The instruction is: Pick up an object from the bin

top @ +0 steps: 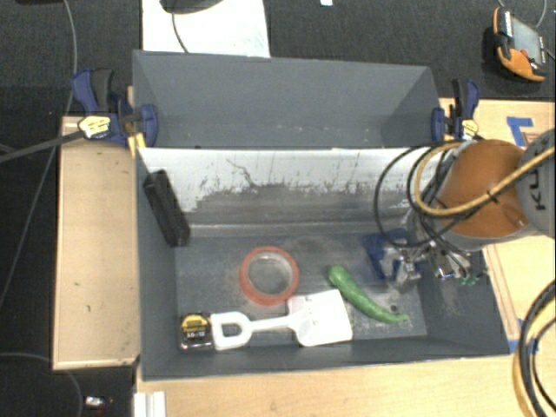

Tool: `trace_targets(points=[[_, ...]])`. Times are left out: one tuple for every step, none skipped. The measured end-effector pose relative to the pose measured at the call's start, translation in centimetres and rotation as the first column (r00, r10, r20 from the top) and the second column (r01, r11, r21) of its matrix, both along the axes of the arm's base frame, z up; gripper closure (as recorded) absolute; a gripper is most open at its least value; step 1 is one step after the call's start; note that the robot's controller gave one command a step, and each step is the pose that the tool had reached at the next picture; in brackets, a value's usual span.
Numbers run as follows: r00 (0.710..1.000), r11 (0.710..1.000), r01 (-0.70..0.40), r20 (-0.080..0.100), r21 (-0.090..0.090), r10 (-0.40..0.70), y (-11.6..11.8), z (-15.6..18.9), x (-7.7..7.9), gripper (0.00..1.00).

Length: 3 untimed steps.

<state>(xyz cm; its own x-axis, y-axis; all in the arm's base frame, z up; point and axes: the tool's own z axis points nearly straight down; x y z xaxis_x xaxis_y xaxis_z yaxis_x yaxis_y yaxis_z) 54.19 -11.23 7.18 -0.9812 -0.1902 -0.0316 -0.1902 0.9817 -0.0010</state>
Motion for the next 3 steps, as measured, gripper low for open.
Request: trace_targets(points=[[0.886,0.886,0.464,0.0,0.013,-0.464,2.7,0.0,3.2,1.0],[0.995,0.995,0.102,-0.001,0.001,-0.102,0.7,1.1,1.3,1.0],[0.972,0.972,0.237,0.005,0.007,-0.237,0.8,0.9,2.3,1.0]])
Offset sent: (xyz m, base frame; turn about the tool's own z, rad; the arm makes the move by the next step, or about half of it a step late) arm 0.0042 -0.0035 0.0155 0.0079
